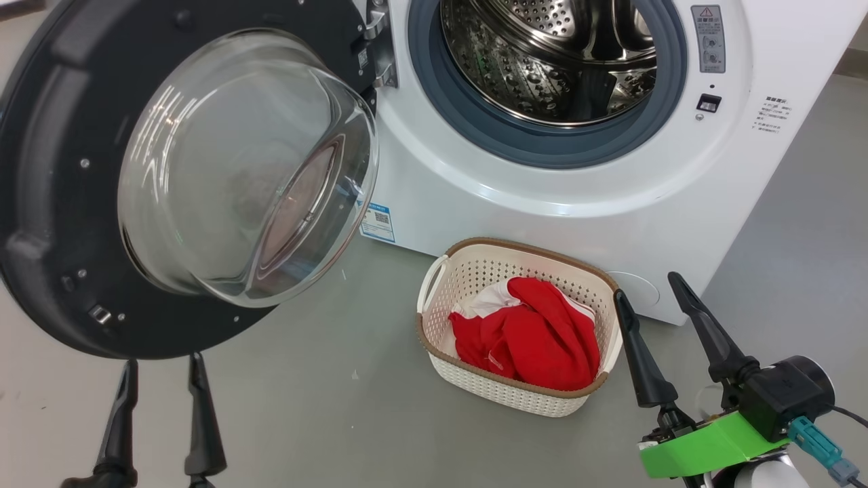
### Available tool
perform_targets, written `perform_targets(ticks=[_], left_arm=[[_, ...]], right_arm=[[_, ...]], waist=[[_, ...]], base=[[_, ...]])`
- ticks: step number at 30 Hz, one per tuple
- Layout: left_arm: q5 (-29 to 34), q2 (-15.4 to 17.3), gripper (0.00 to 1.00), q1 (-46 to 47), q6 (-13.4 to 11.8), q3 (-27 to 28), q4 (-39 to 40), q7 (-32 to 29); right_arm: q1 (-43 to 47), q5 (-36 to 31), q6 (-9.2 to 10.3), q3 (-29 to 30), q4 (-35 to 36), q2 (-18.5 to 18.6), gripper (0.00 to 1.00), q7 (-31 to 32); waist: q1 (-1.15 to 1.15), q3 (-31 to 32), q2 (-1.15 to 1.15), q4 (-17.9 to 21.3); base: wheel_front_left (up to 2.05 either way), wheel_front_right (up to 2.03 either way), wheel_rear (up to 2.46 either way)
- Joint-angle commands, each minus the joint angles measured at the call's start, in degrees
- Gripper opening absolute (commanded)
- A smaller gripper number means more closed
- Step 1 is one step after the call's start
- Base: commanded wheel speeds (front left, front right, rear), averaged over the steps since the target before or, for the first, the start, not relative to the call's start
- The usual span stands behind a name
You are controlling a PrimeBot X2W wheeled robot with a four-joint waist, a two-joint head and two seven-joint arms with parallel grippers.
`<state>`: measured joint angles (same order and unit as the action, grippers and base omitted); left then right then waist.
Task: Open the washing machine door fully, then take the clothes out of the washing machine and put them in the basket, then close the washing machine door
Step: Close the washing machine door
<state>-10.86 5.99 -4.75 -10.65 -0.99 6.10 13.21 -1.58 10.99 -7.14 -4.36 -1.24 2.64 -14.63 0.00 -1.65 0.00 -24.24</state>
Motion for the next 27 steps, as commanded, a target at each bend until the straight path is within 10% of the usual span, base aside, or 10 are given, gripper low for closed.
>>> perform_targets(ticks=[1, 2, 17, 27], left_arm=[[-0.86, 0.39, 0.42, 1.62, -0.47, 2.55, 2.01, 0.65], [-1.36, 0.26, 0.00, 1.88, -0.39, 2.80, 2.40, 0.80], [-12.67, 1.75, 0.00, 14.59, 4.65, 16.26, 2.23, 1.77], [-32.02, 7.03, 0.00, 29.80, 12.39, 26.65, -16.02, -1.24]], right_arm=[[-1.16, 0.45, -0.35, -1.35, 1.17, 0.23, 1.00, -0.37], [-1.18, 0.46, -0.35, -1.30, 1.15, 0.23, 1.00, -0.37], [-0.98, 0.61, -0.35, -0.88, 0.38, 0.23, 1.00, -0.37], [-1.02, 0.52, -0.35, -1.09, -0.11, 0.23, 1.00, -0.37]], waist=[[0.00, -0.04, 0.00, 0.17], [0.00, -0.07, 0.00, 0.25], [0.00, -0.53, 0.00, 1.17], [0.00, -0.54, 0.00, 2.21]], base=[[0.00, 0.00, 0.00], [0.00, 0.00, 0.00], [0.00, 0.00, 0.00], [0.00, 0.00, 0.00]])
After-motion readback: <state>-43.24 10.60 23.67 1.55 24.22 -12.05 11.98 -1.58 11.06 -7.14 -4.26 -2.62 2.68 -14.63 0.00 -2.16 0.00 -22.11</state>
